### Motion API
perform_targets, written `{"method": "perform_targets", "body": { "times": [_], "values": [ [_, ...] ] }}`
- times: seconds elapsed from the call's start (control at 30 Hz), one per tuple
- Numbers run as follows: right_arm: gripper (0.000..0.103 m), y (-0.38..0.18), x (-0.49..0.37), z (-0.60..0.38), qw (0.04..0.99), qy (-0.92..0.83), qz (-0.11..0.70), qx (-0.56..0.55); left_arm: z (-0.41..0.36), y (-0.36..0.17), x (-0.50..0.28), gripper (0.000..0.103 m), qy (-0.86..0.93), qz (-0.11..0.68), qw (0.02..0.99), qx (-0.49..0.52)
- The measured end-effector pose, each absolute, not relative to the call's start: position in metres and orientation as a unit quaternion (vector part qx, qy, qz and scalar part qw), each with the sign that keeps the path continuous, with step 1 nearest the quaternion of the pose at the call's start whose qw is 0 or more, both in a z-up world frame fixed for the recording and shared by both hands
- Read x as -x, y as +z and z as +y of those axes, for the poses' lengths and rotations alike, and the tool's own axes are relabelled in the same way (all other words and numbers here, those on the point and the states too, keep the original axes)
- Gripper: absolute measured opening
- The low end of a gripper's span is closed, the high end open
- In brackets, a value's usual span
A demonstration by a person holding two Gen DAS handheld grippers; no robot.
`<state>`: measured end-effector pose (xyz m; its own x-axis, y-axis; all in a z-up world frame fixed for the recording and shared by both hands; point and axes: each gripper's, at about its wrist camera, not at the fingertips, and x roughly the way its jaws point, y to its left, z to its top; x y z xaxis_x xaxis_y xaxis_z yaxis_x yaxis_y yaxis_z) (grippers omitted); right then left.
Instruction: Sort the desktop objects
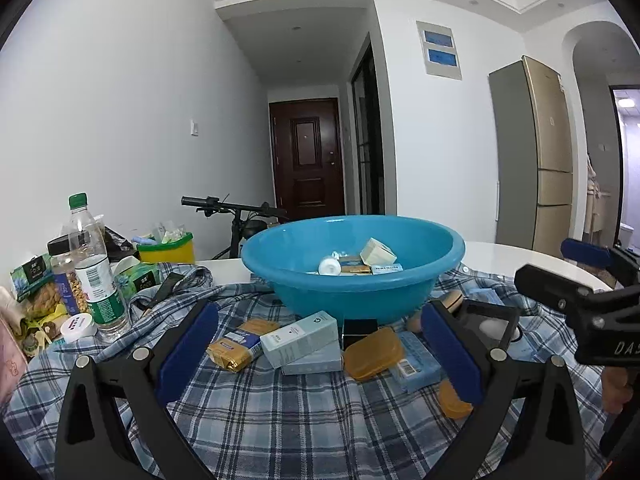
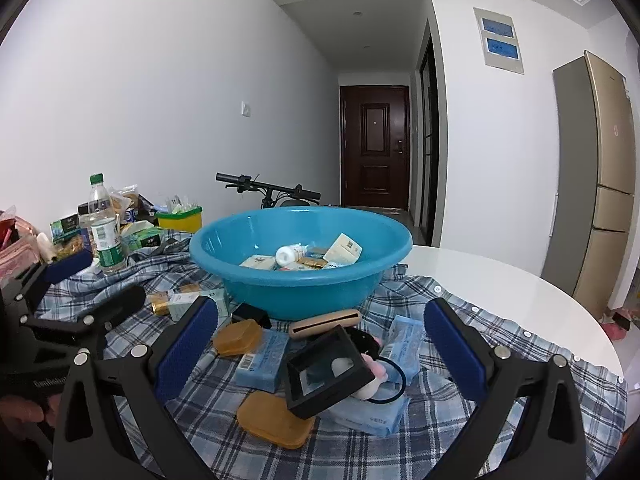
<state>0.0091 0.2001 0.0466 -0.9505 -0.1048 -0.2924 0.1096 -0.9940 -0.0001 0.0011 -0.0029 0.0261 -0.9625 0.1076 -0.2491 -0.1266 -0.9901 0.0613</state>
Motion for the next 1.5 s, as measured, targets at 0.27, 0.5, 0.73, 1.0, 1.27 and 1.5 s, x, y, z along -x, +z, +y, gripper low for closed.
{"method": "perform_targets", "body": {
  "times": [0.27, 0.5, 0.73, 1.0, 1.27, 1.5],
  "values": [
    [0.103, 0.037, -0.006, 0.199, 0.052, -0.987, 0.006, -0.152, -0.006, 0.020, -0.002, 0.103, 0.990, 0.035, 0.060, 0.121],
    [0.103, 0.028, -0.003, 0.194, 0.058, -0.986, 0.008, -0.159, -0.010, 0.017, -0.001, 0.103, 0.990, 0.032, 0.054, 0.128],
    [0.103, 0.022, -0.002, 0.193, 0.061, -0.985, 0.009, -0.162, -0.010, 0.011, 0.002, 0.103, 0.989, 0.030, 0.052, 0.135],
    [0.103, 0.022, 0.000, 0.193, 0.064, -0.985, 0.003, -0.163, -0.016, 0.010, 0.007, 0.103, 0.989, 0.013, 0.048, 0.139],
    [0.103, 0.023, -0.007, 0.185, 0.065, -0.987, 0.023, -0.147, -0.021, 0.009, 0.008, 0.103, 0.989, 0.001, 0.039, 0.141],
    [0.103, 0.024, -0.007, 0.191, 0.057, -0.987, 0.012, -0.147, -0.021, 0.008, 0.010, 0.103, 0.988, 0.002, 0.041, 0.146]
  ]
}}
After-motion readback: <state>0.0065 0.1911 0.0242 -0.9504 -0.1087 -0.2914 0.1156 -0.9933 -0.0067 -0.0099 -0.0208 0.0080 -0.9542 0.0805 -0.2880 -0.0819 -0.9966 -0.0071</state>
